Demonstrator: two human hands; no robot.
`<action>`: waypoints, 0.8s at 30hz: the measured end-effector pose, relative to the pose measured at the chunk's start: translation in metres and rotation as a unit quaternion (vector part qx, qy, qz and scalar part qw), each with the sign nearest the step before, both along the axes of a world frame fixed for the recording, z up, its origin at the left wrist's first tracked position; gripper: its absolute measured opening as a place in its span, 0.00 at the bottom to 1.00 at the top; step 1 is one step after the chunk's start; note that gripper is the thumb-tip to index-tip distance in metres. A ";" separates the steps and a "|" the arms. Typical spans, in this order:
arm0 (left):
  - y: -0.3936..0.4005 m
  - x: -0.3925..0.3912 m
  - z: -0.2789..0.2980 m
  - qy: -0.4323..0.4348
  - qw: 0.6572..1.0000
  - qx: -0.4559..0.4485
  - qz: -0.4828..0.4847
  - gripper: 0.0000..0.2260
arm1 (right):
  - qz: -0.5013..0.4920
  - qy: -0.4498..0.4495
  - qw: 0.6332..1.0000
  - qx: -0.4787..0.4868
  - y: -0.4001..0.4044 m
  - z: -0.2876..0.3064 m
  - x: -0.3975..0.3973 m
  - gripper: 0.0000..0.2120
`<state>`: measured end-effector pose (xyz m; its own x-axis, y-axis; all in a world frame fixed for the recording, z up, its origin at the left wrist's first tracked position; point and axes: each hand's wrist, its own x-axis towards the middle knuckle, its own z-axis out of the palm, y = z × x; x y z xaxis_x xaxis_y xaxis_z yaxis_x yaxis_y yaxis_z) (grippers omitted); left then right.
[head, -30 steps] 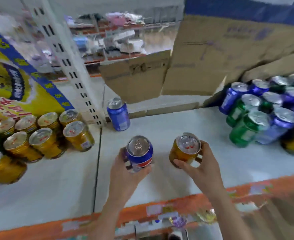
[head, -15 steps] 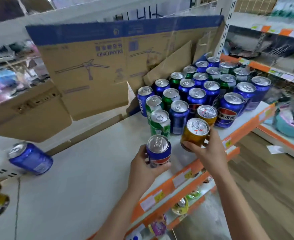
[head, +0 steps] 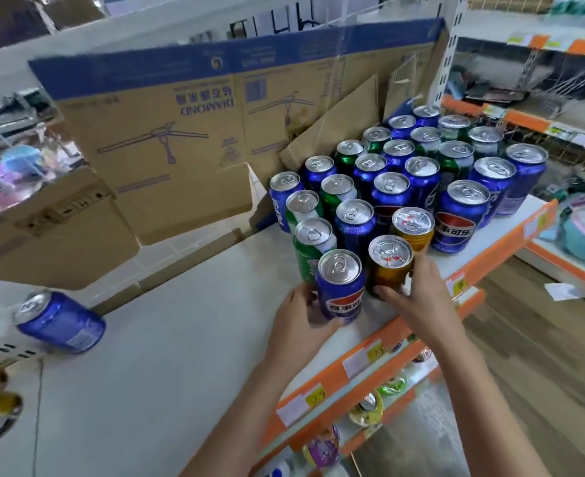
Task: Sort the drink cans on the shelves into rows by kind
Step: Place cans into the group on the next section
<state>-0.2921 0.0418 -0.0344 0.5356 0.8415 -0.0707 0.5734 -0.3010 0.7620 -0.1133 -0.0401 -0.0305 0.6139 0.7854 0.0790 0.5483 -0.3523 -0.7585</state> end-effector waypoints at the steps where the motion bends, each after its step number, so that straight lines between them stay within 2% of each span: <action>1: 0.001 -0.010 0.002 0.015 1.000 0.014 -0.003 0.22 | -0.007 -0.014 1.000 -0.016 -0.003 0.002 -0.002 0.30; 5: 0.007 -0.057 0.006 0.015 0.997 0.069 0.027 0.17 | -0.060 -0.037 0.997 -0.022 -0.016 0.011 -0.023 0.21; 8: 0.012 -0.090 0.009 -0.014 0.995 0.084 0.061 0.15 | -0.045 -0.035 0.998 0.009 -0.020 0.016 -0.048 0.14; 13: 0.022 -0.141 0.018 -0.033 0.990 0.105 0.093 0.14 | -0.008 -0.003 0.999 0.050 -0.009 0.025 -0.094 0.11; 18: 0.031 -0.208 0.027 -0.033 0.981 0.130 0.140 0.14 | 0.017 -0.015 0.997 0.067 0.003 0.032 -0.140 0.11; 24: 0.030 -0.306 0.025 -0.030 0.960 0.128 0.248 0.15 | 0.119 0.007 0.990 0.079 0.040 0.027 -0.214 0.15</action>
